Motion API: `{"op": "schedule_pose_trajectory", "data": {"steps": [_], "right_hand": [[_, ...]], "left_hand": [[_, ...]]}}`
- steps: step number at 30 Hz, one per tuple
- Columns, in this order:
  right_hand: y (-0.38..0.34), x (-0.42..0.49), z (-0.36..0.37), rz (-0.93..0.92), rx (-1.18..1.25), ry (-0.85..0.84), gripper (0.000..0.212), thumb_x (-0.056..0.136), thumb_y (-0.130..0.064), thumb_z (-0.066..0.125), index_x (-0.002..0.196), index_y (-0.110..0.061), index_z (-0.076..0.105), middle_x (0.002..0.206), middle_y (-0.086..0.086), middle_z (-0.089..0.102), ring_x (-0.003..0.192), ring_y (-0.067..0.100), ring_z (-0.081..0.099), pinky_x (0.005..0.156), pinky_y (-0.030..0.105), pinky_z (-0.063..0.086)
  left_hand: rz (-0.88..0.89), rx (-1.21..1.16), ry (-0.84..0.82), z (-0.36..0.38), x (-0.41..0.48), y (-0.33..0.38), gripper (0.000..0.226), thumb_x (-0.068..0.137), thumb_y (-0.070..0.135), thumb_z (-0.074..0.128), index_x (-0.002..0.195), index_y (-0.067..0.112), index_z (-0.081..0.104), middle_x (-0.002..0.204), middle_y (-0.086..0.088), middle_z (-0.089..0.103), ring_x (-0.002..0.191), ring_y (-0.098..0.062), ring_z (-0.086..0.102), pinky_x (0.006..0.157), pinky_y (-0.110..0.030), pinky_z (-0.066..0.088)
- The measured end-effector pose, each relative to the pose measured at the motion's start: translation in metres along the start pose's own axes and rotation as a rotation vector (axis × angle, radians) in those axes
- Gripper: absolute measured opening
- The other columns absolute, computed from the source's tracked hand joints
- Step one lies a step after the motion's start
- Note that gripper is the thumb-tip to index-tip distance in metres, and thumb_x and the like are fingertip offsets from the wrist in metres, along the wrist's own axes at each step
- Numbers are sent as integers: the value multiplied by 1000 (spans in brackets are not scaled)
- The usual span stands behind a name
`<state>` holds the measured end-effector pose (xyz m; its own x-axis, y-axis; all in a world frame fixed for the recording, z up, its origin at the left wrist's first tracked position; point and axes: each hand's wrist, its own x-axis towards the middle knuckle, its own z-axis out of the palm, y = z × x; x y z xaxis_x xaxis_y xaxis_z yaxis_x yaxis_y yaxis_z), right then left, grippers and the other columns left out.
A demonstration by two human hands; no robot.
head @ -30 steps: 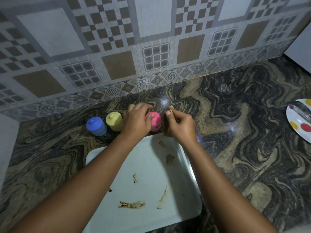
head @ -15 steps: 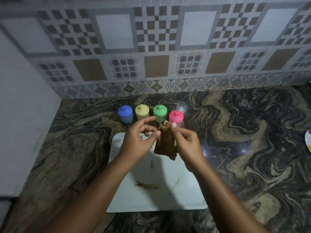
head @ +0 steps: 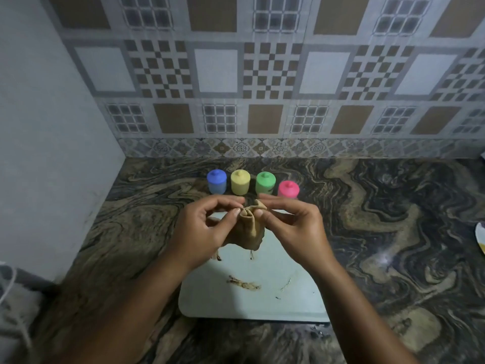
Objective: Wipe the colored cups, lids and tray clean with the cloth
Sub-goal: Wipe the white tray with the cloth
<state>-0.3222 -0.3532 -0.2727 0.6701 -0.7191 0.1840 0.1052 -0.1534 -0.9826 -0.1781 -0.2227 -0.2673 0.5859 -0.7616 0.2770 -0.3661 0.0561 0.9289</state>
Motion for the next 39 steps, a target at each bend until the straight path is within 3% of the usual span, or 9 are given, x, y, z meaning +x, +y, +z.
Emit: {"op": "schedule_pose_trajectory", "data": {"steps": [4,7,10,14,17,25,31,36,39], "right_hand": [[-12,-6,1,38,261,103,25,80,-14,76,103,-6,78,116,5,75,117,20,68,92,48,58],[-25,-4,1,-50,162,132,9,84,-8,76,92,-7,78,89,9,79,84,22,75,73,36,60],[-43,1,6,-71,43,86,6,86,-11,77,88,-6,76,76,11,76,65,18,69,58,33,57],[-62,12,5,-75,-72,35,13,84,-21,82,95,-14,79,82,2,79,76,16,75,64,30,61],[-63,16,3,-36,-54,10,16,83,-23,82,97,-16,79,84,3,79,76,20,76,59,30,59],[-53,16,-17,101,-82,-113,26,83,-20,82,107,-13,76,94,7,79,91,23,76,77,43,63],[-43,21,-20,264,68,-88,29,81,-10,81,109,-9,73,77,4,73,75,15,70,68,30,59],[-38,23,-15,329,174,-34,28,86,-3,76,113,-3,69,78,5,70,69,15,70,61,25,58],[-37,25,-17,375,227,-15,30,87,-6,75,116,-3,67,88,9,73,71,16,72,61,28,59]], "left_hand": [[-27,-143,83,-10,-6,6,8,85,19,65,88,12,68,95,3,77,89,-15,73,75,-33,57],[-5,-243,44,-16,-5,7,15,84,21,65,80,8,57,120,-2,72,116,-19,66,94,-38,53],[15,-269,-18,-21,-2,13,14,85,14,60,79,6,51,116,-7,73,113,-22,67,94,-44,53],[-12,-237,-167,-31,7,32,26,78,28,71,95,12,60,89,-6,72,83,-16,67,73,-29,52],[-114,-181,-316,-31,16,39,40,80,27,76,117,17,63,94,-5,76,89,-15,72,75,-25,54],[-175,53,-385,-26,17,11,24,86,29,71,100,10,71,101,-14,74,100,-28,70,93,-50,55],[-91,159,2,4,4,3,24,80,34,77,93,29,58,93,14,68,94,-6,65,85,-39,53],[46,148,-157,31,-16,15,53,59,49,88,99,29,59,100,16,63,103,-13,62,79,-26,52],[46,81,-82,44,-17,7,35,69,36,81,99,25,65,96,14,70,96,-14,68,79,-31,57]]}}
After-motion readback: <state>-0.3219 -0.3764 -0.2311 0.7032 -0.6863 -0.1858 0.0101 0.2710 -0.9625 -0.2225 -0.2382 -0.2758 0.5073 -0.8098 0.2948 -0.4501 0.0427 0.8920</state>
